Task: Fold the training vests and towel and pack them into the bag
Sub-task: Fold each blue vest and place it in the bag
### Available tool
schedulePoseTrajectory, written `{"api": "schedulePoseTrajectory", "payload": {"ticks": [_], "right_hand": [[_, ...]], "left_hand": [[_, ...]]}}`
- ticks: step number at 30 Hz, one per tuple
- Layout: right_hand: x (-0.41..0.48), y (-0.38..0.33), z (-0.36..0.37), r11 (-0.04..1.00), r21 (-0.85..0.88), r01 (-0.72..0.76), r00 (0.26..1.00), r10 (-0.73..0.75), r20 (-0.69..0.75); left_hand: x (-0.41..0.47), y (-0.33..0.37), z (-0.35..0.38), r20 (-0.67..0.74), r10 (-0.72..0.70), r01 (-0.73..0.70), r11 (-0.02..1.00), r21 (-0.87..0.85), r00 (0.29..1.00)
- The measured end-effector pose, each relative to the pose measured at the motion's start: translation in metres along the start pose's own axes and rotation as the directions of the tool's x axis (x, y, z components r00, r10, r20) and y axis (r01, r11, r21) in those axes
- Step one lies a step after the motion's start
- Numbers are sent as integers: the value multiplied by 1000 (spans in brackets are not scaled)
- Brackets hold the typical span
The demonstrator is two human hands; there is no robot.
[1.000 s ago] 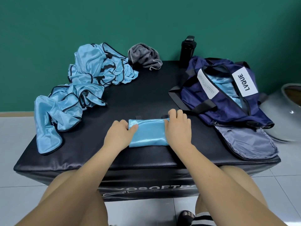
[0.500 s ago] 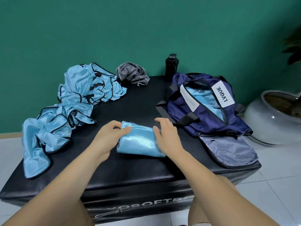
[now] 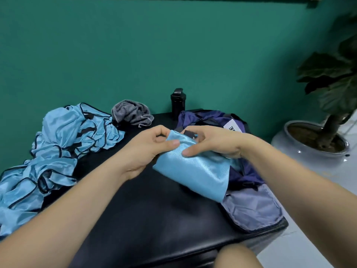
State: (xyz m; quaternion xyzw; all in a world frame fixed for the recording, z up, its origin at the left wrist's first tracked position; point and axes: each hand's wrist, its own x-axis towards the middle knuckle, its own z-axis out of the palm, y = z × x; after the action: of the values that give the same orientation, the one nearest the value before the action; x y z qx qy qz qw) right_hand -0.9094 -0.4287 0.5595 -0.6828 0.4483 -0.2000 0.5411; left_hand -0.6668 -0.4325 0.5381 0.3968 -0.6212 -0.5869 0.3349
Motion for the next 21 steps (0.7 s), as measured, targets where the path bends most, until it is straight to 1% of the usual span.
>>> {"api": "schedulePoseTrajectory", "payload": {"ticks": [2, 5, 7, 8, 9, 10, 12, 13, 14, 15, 17, 18, 21], "right_hand": [[-6, 0, -27, 1000, -17, -7, 999, 6, -44], [-10, 2, -67, 975, -214, -56, 992, 30, -123], [-8, 6, -95, 927, -363, -98, 983, 32, -183], [-4, 9, -110, 874, -468, -129, 975, 27, -219], [1, 11, -123, 802, -575, -164, 968, 19, -251], [8, 15, -135, 721, -664, -200, 960, 9, -280], [26, 24, -149, 589, -764, -263, 948, 9, -319], [35, 29, -152, 537, -791, -292, 941, 15, -337], [46, 33, -153, 491, -812, -315, 936, 20, -351], [56, 37, -152, 462, -825, -325, 934, 19, -357], [78, 48, -148, 450, -834, -321, 937, 21, -349], [89, 54, -146, 447, -838, -314, 942, 33, -335], [117, 68, -139, 415, -863, -288, 958, 109, -266]], "left_hand": [[26, 0, 12, -29, 32, -33, 999, -7, 999], [64, -6, 27, -82, 57, -57, 998, 10, 995], [88, -14, 33, -132, 88, -75, 992, 104, 987], [99, -19, 34, -156, 117, -84, 976, 203, 981], [108, -24, 36, -171, 150, -89, 942, 324, 974], [115, -28, 38, -167, 184, -90, 885, 456, 969], [124, -35, 44, -108, 211, -81, 723, 686, 971], [127, -38, 48, -65, 184, -70, 644, 762, 981], [129, -40, 52, -26, 135, -59, 586, 808, 990], [130, -43, 55, 1, 80, -45, 550, 834, 997], [131, -48, 58, 22, 15, -27, 501, 865, 1000], [132, -50, 58, 17, 13, -21, 475, 880, 1000], [132, -50, 57, -22, 63, -6, 405, 914, 998]]}}
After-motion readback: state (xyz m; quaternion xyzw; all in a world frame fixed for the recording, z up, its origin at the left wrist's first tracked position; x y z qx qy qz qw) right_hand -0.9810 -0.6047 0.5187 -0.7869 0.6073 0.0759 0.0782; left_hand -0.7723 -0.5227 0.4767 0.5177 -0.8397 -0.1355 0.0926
